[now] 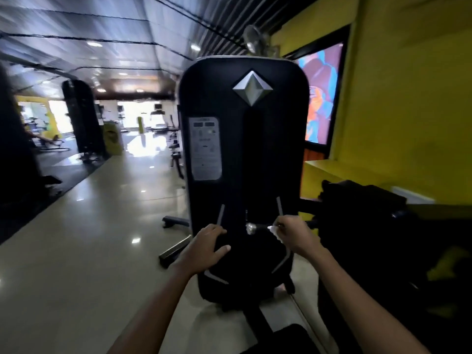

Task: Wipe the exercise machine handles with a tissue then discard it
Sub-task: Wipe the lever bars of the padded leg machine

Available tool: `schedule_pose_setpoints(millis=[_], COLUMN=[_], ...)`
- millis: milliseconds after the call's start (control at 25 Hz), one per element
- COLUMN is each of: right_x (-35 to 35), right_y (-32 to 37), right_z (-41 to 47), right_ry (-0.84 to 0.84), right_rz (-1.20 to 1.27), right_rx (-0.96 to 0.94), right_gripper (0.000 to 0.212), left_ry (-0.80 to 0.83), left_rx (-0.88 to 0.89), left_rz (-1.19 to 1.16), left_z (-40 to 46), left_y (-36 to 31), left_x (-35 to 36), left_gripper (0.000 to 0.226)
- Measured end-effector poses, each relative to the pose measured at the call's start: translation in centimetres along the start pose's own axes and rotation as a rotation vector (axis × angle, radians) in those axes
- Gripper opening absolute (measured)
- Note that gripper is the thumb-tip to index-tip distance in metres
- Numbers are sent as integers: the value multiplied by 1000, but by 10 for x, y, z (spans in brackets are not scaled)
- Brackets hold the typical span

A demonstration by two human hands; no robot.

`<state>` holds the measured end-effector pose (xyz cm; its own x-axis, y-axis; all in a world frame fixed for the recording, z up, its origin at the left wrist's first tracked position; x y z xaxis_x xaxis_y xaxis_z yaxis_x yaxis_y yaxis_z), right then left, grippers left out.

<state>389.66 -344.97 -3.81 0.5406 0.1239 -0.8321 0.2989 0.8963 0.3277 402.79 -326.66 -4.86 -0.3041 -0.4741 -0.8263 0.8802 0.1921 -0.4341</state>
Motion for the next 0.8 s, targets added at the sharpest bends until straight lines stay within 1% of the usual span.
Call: schedule_pose_setpoints(millis=[40, 80, 160, 240, 360, 480, 600, 680, 800], right_x=[-6, -10, -16, -16, -25, -57, -90, -106, -112], right_y=[-5, -10, -17, -18, -14, -14, -13, -15, -13], right_z=[-11, -22, -47, -73, -124, -182, -232, -261, -287], right_ry=[-28, -57, -97, -93, -118, -174, -217, -258, -336], right_rz=[-42, -92, -165, -211, -197, -245, -305, -352, -391], right_rx=[47, 113, 257, 374, 523, 677, 773, 825, 850], right_gripper=[23, 24, 20, 15, 14, 15, 18, 17, 14], left_ry=[27, 63, 131, 152, 181, 233, 286, 306, 296], left_rx=[42, 94, 225, 339, 458, 576, 669, 725, 804], left_rz=[-30, -46, -57, -104, -136, -172, -241, -279, -306], left_z=[10, 19, 29, 34, 41, 39, 35, 31, 27], left_y=[-3, -8, -24, -40, -64, -101, -145, -174, -206], left_x=[7, 14, 28, 37, 49, 65, 73, 76, 77], left_gripper=[67, 66, 59, 54, 51, 50, 51, 50, 50])
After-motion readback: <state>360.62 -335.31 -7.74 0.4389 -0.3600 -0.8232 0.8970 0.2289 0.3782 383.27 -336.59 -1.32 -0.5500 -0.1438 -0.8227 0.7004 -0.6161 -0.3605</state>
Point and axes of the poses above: each hand's wrist, its own z-axis towards the middle knuckle, its own x-axis out of the palm, y = z × x, the point moved 8 cm from there along z, towards the middle knuckle, and after that the axes turned 1 degree about -y, right-handed, at the moved point
